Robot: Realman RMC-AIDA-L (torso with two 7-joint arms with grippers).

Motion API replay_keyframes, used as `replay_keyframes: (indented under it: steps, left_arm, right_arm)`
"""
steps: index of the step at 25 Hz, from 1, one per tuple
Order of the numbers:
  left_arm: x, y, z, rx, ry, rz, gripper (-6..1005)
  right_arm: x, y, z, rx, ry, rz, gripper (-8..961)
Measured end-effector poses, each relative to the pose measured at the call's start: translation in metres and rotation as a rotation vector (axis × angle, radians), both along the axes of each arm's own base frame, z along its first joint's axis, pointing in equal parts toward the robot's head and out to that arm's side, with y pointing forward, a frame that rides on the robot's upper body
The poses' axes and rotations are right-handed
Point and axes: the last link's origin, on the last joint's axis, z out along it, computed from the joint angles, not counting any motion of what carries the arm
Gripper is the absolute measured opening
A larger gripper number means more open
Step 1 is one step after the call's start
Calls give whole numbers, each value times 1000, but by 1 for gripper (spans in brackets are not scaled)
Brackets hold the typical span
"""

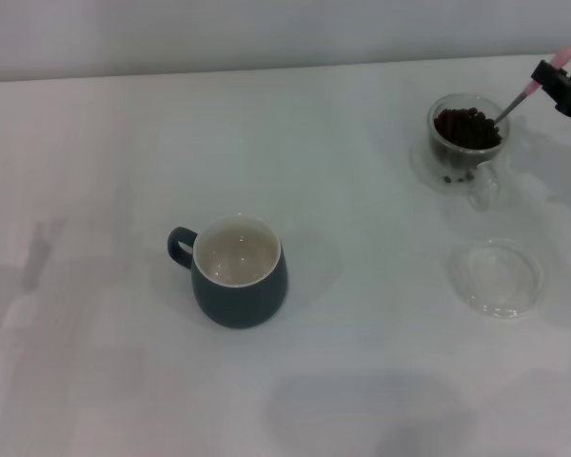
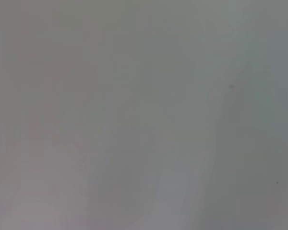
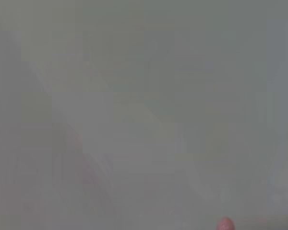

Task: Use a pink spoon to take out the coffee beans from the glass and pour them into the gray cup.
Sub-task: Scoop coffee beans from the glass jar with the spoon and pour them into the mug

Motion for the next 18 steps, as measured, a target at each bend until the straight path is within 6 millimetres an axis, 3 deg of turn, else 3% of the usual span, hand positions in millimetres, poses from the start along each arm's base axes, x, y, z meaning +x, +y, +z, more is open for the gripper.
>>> replay_keyframes:
  steps: [18]
  left_arm:
    - [-3, -2, 0, -5, 9, 7, 775]
  right_arm:
    - [3, -5, -9, -11, 328, -125, 139]
